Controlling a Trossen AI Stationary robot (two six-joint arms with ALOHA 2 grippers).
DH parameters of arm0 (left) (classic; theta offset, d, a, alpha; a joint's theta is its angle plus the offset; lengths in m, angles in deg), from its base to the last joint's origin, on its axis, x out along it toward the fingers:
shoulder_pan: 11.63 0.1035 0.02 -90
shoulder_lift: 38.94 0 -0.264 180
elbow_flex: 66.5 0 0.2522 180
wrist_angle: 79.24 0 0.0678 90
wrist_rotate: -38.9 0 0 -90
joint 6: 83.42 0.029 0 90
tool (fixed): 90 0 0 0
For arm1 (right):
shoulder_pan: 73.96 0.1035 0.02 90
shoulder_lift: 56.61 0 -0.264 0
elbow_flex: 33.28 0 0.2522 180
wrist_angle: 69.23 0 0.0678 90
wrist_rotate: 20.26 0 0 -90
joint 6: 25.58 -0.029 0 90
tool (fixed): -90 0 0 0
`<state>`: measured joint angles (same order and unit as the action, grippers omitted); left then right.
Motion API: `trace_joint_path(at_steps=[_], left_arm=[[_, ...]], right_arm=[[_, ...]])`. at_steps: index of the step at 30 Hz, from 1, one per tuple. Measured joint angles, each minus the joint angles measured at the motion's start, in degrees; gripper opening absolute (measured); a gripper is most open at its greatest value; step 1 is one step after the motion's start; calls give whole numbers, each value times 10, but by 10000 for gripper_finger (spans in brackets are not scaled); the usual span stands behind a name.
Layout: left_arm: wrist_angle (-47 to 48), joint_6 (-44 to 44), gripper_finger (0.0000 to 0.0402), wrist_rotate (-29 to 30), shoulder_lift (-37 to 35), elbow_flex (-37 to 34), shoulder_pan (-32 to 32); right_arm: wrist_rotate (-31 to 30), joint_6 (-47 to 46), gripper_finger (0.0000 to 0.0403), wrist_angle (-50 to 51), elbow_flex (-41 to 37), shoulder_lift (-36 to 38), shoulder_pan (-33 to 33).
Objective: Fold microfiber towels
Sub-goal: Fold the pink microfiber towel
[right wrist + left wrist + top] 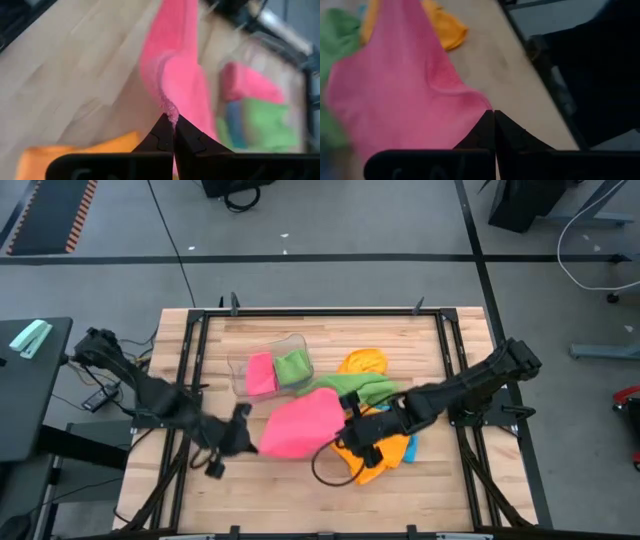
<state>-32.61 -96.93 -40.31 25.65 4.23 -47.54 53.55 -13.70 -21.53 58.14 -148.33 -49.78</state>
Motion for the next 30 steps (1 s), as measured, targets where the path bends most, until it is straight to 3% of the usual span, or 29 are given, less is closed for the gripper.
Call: trace_joint_path(at_steps=[6, 17, 24, 30], left_arm=[[-156, -20, 8, 0, 73, -58, -38], [-266, -5, 8, 4, 237, -60, -40], [-324, -24, 12, 5, 284, -60, -36], [-393, 6, 6, 5, 321, -60, -38]], right_arm=[[21, -44, 2, -115, -99, 1, 38], [65, -126, 13, -172, -192, 1, 61], [158, -178, 22, -195, -210, 1, 62], [169, -214, 22, -194, -210, 1, 73]])
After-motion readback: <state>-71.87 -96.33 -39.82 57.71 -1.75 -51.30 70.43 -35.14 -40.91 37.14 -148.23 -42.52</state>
